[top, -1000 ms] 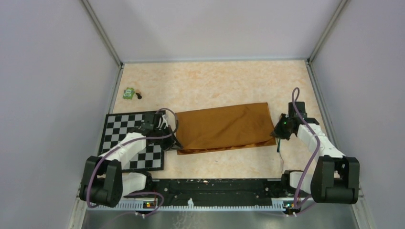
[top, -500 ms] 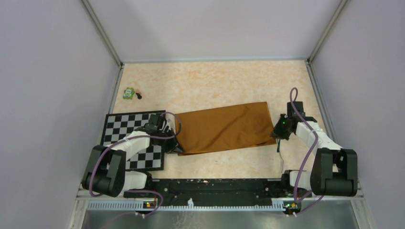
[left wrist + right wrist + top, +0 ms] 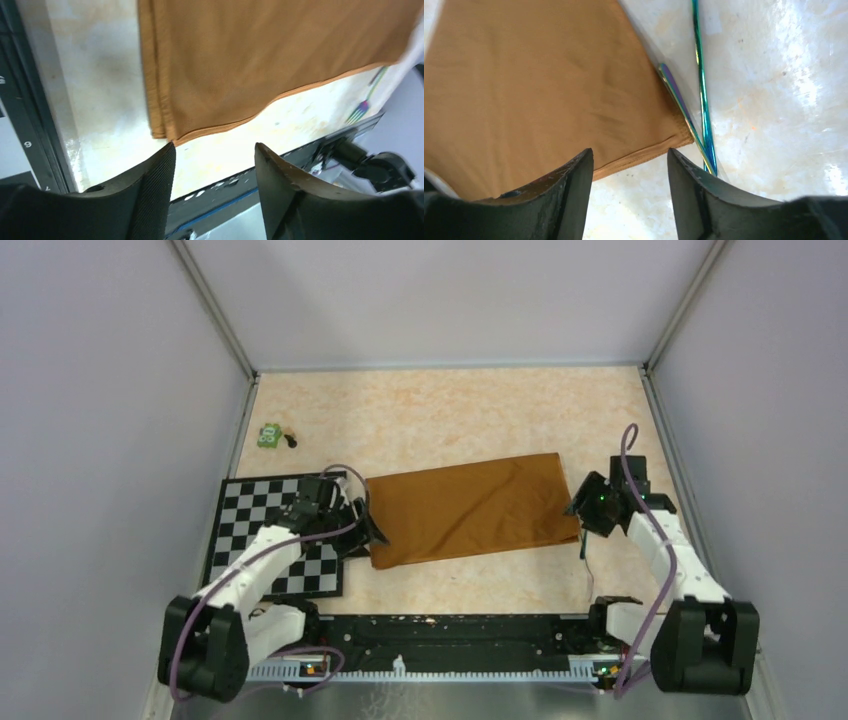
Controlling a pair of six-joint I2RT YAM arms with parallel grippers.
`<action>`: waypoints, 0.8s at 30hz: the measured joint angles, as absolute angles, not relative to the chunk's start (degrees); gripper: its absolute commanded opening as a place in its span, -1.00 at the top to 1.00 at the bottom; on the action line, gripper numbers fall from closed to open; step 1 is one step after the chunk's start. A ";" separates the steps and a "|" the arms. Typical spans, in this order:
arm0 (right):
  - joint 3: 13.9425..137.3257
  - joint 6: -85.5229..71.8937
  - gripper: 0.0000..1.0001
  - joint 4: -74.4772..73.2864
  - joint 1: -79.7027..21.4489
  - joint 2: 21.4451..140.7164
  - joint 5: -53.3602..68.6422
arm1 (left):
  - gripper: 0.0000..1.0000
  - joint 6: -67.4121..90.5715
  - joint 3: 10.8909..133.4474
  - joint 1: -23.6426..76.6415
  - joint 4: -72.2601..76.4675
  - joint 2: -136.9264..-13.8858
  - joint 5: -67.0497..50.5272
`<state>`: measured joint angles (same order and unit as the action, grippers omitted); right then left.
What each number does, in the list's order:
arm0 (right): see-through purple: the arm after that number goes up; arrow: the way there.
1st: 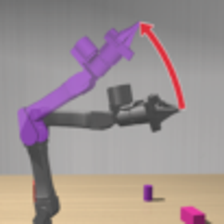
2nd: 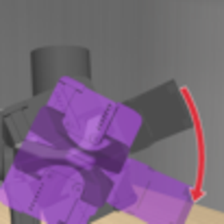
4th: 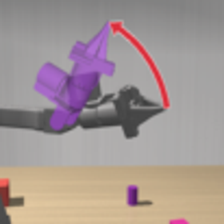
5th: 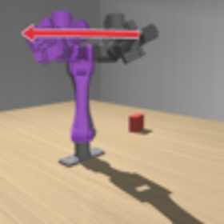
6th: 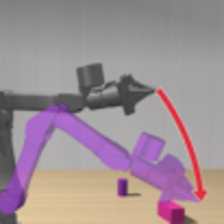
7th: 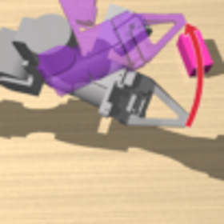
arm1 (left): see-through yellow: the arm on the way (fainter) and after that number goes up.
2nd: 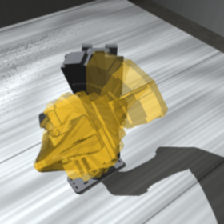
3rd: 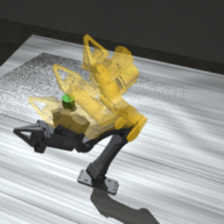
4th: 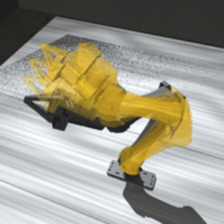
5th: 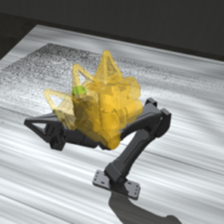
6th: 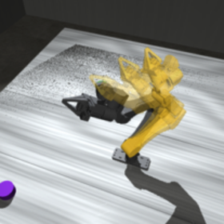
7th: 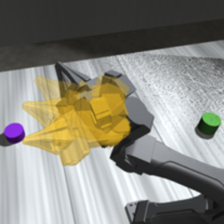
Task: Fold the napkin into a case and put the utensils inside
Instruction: Fold and flatten the napkin at the center of the board, then smooth out the rectangle-folded napkin at the center of the board.
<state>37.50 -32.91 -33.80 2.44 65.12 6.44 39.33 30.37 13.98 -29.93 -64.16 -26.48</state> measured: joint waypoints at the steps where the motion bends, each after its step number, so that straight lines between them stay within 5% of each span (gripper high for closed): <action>1: 37.54 -33.19 -0.24 -34.37 2.44 62.63 6.26 | -0.44 39.27 31.16 13.98 -30.74 -62.22 -25.82; 7: 38.48 -31.90 -0.33 -32.45 2.46 56.69 11.38 | -0.58 40.62 34.74 13.98 -27.44 -55.66 -25.28; 14: 39.00 -29.06 -0.38 -26.65 2.44 71.40 19.79 | -0.66 41.78 35.46 13.98 -16.03 -72.95 -30.48; 24: 35.94 -27.57 -0.38 -23.11 1.85 72.62 19.97 | -0.90 41.17 40.71 13.98 -10.66 -83.68 -27.40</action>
